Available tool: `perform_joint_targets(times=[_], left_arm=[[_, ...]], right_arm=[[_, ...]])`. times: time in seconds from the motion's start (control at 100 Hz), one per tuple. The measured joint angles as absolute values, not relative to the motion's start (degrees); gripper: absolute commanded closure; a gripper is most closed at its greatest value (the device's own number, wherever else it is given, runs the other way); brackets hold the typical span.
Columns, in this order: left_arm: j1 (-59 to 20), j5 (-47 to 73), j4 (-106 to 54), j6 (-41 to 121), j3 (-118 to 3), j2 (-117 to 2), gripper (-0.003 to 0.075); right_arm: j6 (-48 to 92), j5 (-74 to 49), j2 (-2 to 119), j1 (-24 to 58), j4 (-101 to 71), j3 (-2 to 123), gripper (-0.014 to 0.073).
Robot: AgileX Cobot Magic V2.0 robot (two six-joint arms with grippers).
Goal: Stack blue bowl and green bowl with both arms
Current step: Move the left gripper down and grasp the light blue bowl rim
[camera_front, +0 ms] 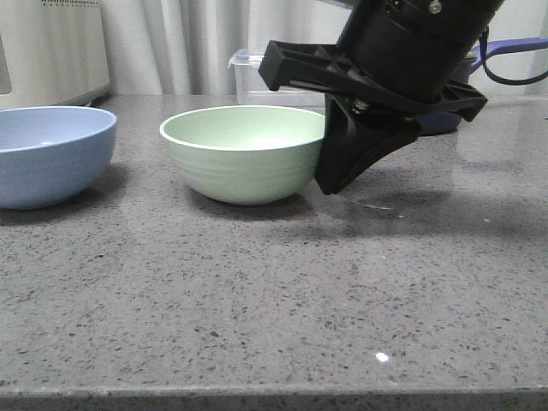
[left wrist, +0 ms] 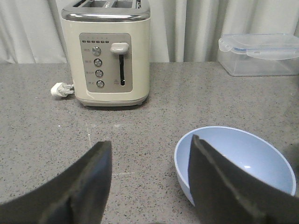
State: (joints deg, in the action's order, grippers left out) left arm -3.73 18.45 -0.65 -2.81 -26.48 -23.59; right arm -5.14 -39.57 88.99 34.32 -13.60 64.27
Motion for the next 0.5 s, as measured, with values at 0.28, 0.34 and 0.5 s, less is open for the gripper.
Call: perform_joint_targets(times=[0.28,0.34,0.5], left_arm=[[-3.7,19.4,-0.6,-2.8,-26.9,-25.2,0.0353],[-3.7,21.4,-0.6,-2.8,-28.1,-26.5,0.0353],[-3.7,29.0,-1.3,-2.8,-33.8,-33.4,0.0353]], right_arm=[[-5.1,-39.4,89.0,34.3,-13.9,64.3,0.0674],[-5.1,-39.4,89.0,34.3,-13.9,64.3,0.0674],[-5.1,-39.4,89.0,34.3,-13.9,64.3,0.0674]])
